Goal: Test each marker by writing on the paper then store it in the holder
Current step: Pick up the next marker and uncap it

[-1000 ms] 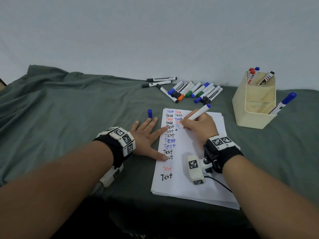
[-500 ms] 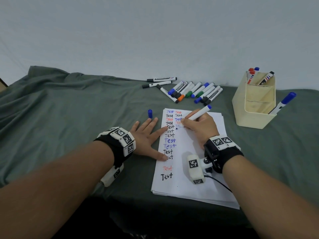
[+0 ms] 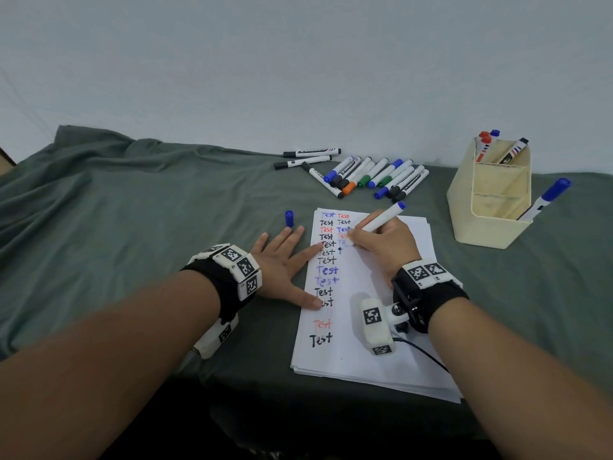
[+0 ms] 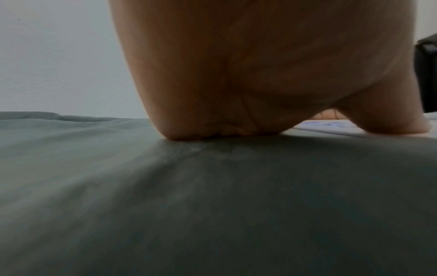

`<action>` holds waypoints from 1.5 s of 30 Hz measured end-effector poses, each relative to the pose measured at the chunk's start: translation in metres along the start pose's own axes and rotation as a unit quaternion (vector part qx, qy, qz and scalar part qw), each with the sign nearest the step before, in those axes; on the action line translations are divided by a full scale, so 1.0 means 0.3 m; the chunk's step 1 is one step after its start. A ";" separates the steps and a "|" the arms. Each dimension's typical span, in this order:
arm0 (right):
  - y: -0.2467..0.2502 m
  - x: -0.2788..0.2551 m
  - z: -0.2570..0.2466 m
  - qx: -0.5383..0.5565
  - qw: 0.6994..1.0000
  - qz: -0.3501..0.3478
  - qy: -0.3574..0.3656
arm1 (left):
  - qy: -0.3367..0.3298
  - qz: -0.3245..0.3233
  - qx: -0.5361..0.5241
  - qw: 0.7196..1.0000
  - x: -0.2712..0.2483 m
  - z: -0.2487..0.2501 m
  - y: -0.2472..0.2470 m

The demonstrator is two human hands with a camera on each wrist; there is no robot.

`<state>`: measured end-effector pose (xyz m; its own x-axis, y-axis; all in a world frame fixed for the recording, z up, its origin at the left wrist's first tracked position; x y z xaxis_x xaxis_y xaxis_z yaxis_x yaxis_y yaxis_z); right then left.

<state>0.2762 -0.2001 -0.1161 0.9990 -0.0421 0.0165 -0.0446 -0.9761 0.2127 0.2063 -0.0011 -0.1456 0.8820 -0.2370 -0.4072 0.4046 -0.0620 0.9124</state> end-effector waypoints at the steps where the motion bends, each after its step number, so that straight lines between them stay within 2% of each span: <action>1: -0.001 -0.001 -0.001 0.000 1.000 -0.002 0.001 | 0.000 0.000 0.000 1.000 -0.001 -0.001 0.000; 4: -0.009 -0.003 0.001 -0.004 1.000 -0.016 -0.002 | 0.001 0.004 0.001 1.000 0.000 0.000 0.000; 9: 0.010 -0.005 0.006 0.031 1.000 0.004 -0.005 | 0.001 0.003 -0.004 1.000 -0.003 0.001 0.000; 17: 0.012 0.001 0.003 0.007 1.000 0.014 0.006 | 0.001 -0.001 -0.003 1.000 -0.003 0.001 -0.001; 21: 0.002 -0.002 0.006 -0.005 1.000 -0.007 -0.005 | -0.001 -0.002 -0.006 1.000 -0.004 0.002 0.000; 27: 0.029 0.003 0.005 0.005 0.999 0.034 -0.001 | -0.001 0.000 -0.004 1.000 -0.001 0.001 -0.002; 37: 0.016 0.004 0.011 -0.003 1.000 0.018 0.001 | -0.002 0.004 -0.006 1.000 0.000 -0.002 -0.006; 42: 0.044 0.011 0.020 0.007 0.999 0.051 0.001 | -0.003 0.003 -0.006 1.000 0.004 -0.001 -0.005; 45: 0.033 0.008 0.019 0.009 0.999 0.037 0.001 | -0.002 0.000 -0.006 1.000 0.006 -0.005 -0.008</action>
<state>0.2782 -0.2112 -0.1195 0.9930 -0.1133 0.0333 -0.1177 -0.9740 0.1934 0.2073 -0.0001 -0.1484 0.8811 -0.2411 -0.4068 0.4074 -0.0499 0.9119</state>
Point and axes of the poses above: each hand's wrist, its own x-axis towards the middle knuckle, its own y-axis out of the back of the hand, z = x × y, the point moved 8 cm from there along x, towards the middle knuckle, and after that the axes turned 7 degrees about z, right-handed, at the moved point
